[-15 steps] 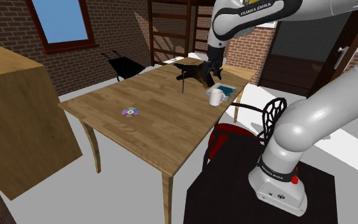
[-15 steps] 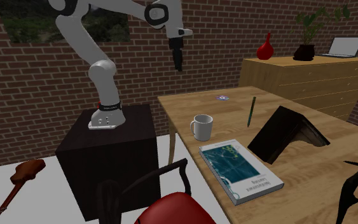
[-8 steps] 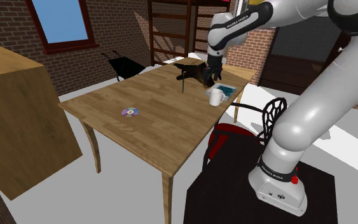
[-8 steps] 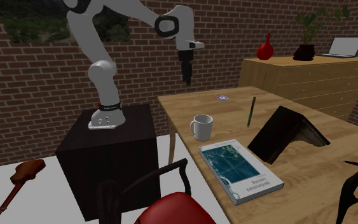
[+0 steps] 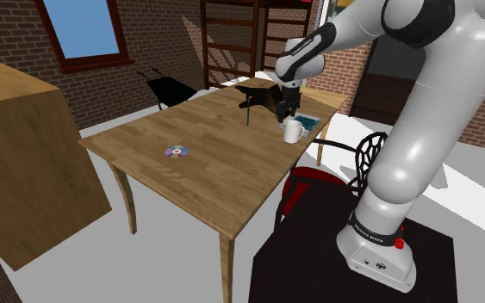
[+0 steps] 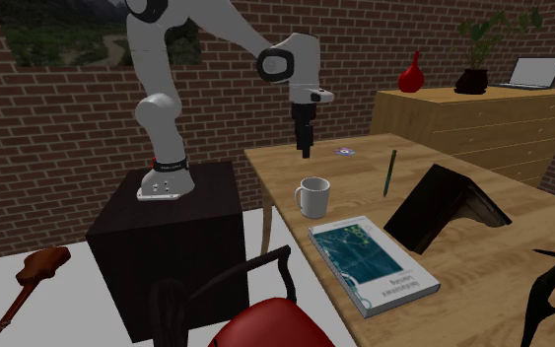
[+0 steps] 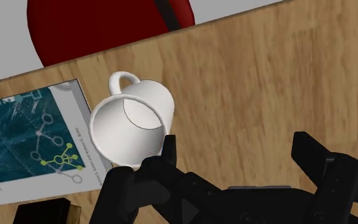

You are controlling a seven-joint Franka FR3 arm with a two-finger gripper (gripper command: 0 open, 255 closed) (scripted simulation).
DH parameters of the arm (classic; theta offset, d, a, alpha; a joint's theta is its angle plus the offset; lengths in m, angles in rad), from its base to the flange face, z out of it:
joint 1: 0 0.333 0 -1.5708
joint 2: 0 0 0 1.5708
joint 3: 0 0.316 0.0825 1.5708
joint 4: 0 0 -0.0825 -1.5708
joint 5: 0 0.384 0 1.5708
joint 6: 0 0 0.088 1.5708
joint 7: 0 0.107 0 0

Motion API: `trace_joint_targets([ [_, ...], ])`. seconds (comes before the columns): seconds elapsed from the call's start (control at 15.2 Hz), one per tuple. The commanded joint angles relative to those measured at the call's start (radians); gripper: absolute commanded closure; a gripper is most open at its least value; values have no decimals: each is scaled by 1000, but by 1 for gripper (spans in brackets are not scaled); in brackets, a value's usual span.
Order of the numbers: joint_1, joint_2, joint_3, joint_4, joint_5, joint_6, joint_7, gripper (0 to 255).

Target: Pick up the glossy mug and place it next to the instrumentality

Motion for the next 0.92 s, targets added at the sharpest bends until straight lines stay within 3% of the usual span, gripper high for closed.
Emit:
trace_joint_targets([
  [0.0,-19,74,-19,47,29,15,-45,0],
  [0.26,-62,218,-31,142,90,39,-115,0],
  [0.86,-78,286,-19,117,124,128,-138,0],
])
